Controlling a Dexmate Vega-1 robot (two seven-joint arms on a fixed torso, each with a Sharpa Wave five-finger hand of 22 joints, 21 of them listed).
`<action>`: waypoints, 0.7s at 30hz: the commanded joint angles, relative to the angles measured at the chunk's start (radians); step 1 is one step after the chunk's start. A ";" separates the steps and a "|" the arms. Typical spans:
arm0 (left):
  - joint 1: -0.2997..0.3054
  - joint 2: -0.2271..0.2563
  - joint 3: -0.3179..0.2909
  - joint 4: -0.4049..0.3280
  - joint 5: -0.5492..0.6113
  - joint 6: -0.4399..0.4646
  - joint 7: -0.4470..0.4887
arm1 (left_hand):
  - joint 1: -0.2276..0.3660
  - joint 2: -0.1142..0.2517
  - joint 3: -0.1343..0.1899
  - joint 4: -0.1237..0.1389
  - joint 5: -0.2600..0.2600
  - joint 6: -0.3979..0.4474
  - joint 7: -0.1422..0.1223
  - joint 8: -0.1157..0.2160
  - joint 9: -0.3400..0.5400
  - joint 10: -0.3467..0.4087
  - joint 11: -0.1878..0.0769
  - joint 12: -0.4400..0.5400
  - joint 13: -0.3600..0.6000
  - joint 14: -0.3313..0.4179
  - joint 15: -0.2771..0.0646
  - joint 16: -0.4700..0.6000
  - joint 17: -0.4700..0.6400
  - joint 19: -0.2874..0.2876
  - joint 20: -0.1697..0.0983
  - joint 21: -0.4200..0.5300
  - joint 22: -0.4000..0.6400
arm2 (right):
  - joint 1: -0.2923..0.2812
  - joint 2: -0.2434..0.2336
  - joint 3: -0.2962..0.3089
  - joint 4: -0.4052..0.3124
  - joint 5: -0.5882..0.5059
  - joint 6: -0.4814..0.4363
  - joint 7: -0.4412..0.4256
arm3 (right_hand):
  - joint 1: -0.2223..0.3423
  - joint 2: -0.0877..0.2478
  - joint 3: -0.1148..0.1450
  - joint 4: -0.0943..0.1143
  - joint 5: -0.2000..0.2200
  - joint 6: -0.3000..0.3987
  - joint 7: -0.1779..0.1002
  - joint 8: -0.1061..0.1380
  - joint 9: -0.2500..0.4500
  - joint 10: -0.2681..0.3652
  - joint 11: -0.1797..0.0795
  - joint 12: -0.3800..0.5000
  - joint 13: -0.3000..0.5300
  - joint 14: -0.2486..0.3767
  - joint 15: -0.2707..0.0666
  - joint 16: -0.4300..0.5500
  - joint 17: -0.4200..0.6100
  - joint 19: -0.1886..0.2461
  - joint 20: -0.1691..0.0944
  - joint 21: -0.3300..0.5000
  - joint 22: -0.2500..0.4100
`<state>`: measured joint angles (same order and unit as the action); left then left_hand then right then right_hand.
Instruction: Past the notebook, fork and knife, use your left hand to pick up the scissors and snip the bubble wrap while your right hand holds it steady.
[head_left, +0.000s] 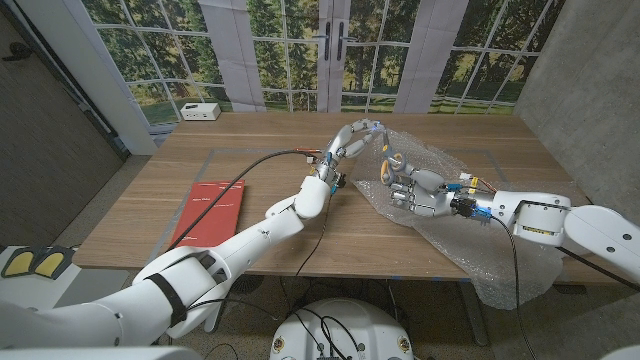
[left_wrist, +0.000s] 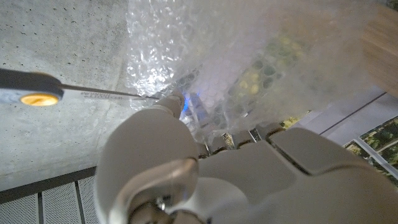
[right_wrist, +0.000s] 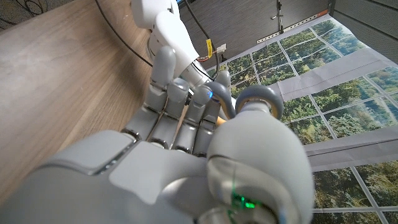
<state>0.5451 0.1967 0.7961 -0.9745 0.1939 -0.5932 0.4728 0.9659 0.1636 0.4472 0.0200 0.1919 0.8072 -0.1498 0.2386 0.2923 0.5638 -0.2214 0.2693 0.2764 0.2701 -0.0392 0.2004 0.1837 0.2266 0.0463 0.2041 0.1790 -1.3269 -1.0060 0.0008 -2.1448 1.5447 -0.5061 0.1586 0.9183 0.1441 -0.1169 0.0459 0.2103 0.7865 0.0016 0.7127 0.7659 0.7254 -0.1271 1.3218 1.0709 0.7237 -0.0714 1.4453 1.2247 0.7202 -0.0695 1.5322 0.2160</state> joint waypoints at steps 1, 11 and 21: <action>0.013 0.007 -0.010 -0.015 -0.013 -0.005 -0.009 | -0.007 -0.001 0.004 -0.005 -0.003 0.007 -0.003 -0.003 0.002 0.005 0.001 -0.005 0.004 0.013 -0.134 0.005 0.006 0.009 0.002 0.007 0.003 | 0.002 0.012 -0.004 -0.010 -0.013 0.015 -0.024 | -0.040 -0.026 -0.023 0.019 -0.007 0.008 0.012 0.000 -0.002 0.012 0.012 -0.003 -0.005 0.015 -0.140 -0.004 0.003 0.019 -0.077 0.005 -0.003; 0.020 0.004 -0.021 -0.011 -0.026 -0.015 -0.010 | -0.010 -0.001 0.005 -0.007 -0.003 0.008 -0.002 -0.005 -0.001 0.005 0.001 -0.006 0.004 0.016 -0.136 0.005 0.006 0.010 0.003 0.007 0.003 | 0.001 0.014 0.006 -0.032 -0.031 0.031 -0.078 | 0.227 0.048 0.139 -0.123 0.005 -0.004 -0.025 -0.004 0.014 -0.001 -0.042 -0.027 -0.019 0.005 -0.142 -0.031 -0.001 -0.055 -0.128 0.010 0.026; 0.024 0.006 -0.025 -0.012 -0.026 -0.025 -0.009 | -0.014 -0.001 0.007 -0.008 -0.003 0.005 -0.005 -0.008 -0.005 0.005 0.001 -0.007 0.005 0.018 -0.136 0.004 0.006 0.011 0.003 0.007 0.003 | -0.002 0.011 0.011 -0.040 -0.035 0.032 -0.078 | 0.236 0.032 0.216 -0.122 -0.015 -0.001 -0.018 -0.034 0.009 0.001 -0.043 -0.031 -0.010 0.011 -0.143 -0.074 -0.001 -0.065 -0.137 0.016 0.032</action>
<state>0.5627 0.2006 0.7786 -0.9852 0.1727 -0.6100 0.4648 0.9567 0.1624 0.4492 0.0179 0.1918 0.8071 -0.1498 0.2360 0.2874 0.5637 -0.2214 0.2616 0.2764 0.2810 -0.0394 0.2004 0.1888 0.2303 0.0500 0.2041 0.1790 -1.3269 -0.9929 0.0045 -2.1730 1.5173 -0.4775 0.0949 1.1510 0.1816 0.0809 -0.0782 0.1981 0.7771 -0.0217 0.6846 0.7728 0.7126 -0.1510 1.2953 1.0565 0.7288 -0.0769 1.3811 1.2219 0.6570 -0.0641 1.5411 0.2443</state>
